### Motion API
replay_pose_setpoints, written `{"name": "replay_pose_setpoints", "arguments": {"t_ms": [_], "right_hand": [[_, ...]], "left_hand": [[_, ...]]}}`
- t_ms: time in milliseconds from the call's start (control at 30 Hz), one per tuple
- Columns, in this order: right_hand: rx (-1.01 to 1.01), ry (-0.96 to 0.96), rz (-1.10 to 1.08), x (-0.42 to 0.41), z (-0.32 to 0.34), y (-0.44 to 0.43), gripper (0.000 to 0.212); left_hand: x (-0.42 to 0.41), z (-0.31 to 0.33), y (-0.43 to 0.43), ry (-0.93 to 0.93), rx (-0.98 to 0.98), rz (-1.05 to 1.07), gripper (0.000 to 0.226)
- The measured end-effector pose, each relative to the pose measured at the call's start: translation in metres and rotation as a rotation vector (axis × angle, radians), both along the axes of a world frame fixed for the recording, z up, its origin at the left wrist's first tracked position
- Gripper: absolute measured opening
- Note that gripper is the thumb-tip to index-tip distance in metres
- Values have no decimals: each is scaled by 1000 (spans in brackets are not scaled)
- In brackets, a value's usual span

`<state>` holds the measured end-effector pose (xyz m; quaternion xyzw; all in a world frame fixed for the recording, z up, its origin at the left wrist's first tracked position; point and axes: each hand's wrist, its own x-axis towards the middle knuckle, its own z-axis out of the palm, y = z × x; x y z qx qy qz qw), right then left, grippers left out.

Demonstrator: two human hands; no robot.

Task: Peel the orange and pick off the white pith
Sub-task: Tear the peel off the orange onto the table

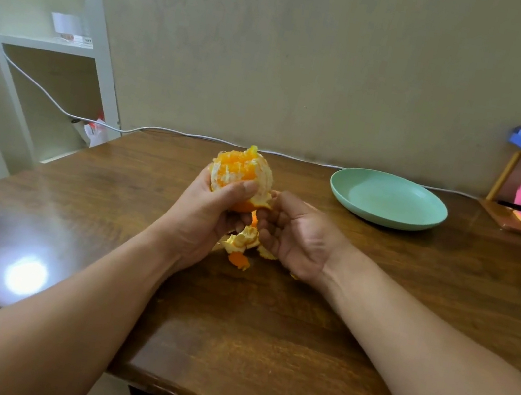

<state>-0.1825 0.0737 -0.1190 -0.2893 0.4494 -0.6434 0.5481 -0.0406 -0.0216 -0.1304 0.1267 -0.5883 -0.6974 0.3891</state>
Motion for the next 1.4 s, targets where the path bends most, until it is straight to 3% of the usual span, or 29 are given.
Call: {"name": "replay_pose_setpoints", "arguments": {"t_ms": [133, 333, 400, 500, 567, 633, 867, 1100, 1300, 1400], "right_hand": [[34, 172, 81, -5, 5, 7, 18], [-4, 615, -286, -4, -1, -1, 12], [-45, 726, -354, -3, -3, -2, 9], [-20, 603, -227, 3, -2, -2, 11], [12, 402, -73, 7, 1, -1, 15], [12, 333, -7, 6, 2, 1, 20], [-9, 298, -19, 5, 0, 0, 18], [-21, 521, -105, 3, -4, 0, 22], [-104, 376, -101, 3, -4, -3, 21], [-141, 263, -76, 3, -4, -5, 18]], "left_hand": [[2, -1, -3, -80, -33, -1, 81], [1, -4, 7, -325, -291, 301, 78], [0, -5, 10, -314, -274, 355, 71], [-1, -4, 10, -234, -171, 347, 62], [0, -3, 9, -199, -182, 353, 61], [0, -3, 9, -189, -213, 345, 63], [-1, -3, 11, -182, -229, 321, 65], [1, -4, 9, -235, -282, 311, 68], [-1, 0, 6, -112, -99, 206, 53], [0, 7, 7, 45, 71, 42, 23]]}}
